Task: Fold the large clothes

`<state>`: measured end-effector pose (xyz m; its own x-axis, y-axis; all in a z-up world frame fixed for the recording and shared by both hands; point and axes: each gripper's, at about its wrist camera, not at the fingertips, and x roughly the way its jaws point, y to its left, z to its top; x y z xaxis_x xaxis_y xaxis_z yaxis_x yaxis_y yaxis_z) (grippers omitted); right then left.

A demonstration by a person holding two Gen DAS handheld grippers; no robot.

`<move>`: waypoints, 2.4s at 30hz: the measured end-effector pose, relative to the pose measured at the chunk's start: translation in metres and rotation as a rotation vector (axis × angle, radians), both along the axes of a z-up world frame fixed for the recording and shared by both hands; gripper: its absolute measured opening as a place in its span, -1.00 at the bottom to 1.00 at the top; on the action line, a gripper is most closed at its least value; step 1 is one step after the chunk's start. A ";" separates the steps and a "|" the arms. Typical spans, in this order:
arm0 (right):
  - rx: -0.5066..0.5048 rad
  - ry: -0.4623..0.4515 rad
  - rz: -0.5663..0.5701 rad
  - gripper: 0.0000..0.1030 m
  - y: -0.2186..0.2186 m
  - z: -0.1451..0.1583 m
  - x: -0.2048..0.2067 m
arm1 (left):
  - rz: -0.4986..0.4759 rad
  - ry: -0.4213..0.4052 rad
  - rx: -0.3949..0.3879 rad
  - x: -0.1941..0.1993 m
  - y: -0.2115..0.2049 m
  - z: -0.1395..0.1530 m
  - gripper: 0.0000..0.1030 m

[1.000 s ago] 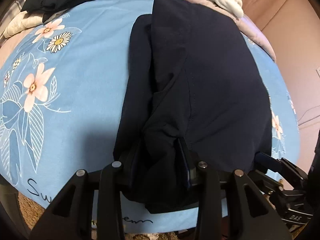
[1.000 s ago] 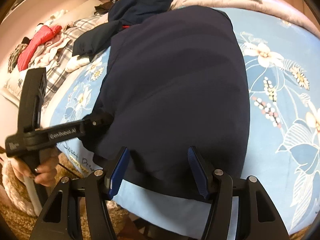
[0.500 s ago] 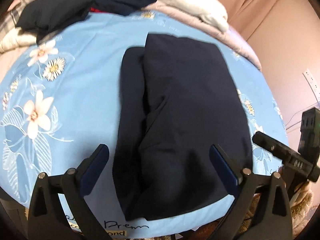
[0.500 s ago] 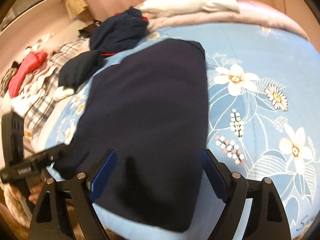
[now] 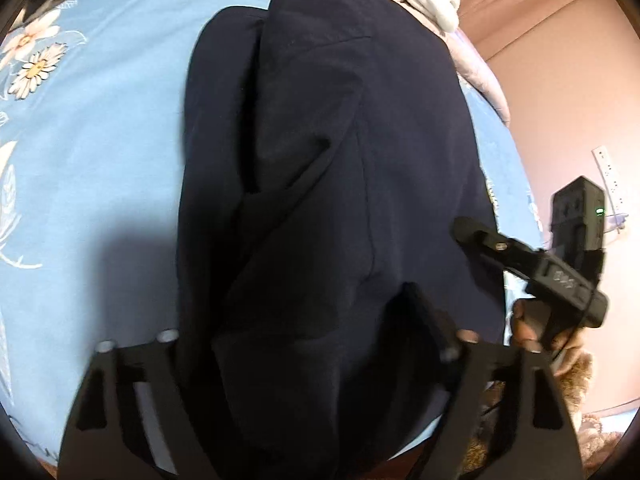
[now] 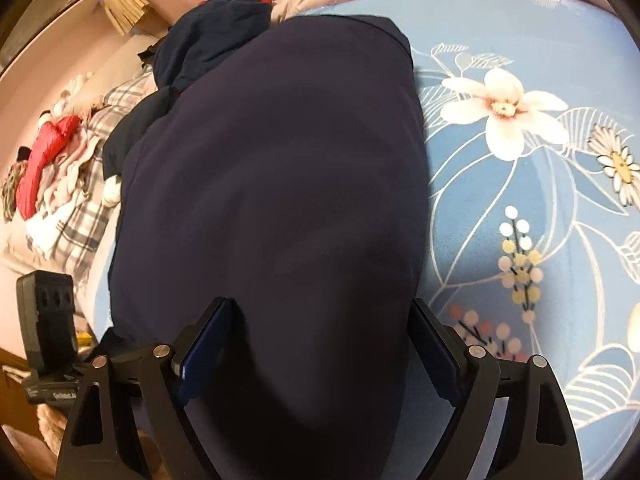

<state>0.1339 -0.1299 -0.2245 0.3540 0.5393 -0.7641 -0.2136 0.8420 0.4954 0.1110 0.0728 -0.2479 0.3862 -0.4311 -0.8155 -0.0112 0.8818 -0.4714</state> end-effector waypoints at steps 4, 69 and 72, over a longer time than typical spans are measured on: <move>-0.024 -0.032 -0.006 0.14 0.002 0.005 -0.008 | -0.004 -0.017 0.038 -0.002 -0.010 0.007 0.01; -0.276 -0.502 -0.317 0.98 -0.044 0.156 -0.129 | -0.001 -0.481 0.297 -0.074 -0.066 0.168 0.99; -0.291 -0.495 -0.304 0.98 -0.037 0.154 -0.128 | -0.005 -0.475 0.289 -0.076 -0.064 0.166 0.99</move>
<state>0.0055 -0.1674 -0.0706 0.8058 0.1550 -0.5715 -0.0891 0.9859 0.1417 0.0351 0.0083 -0.0815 0.7392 -0.2186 -0.6371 0.1482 0.9755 -0.1627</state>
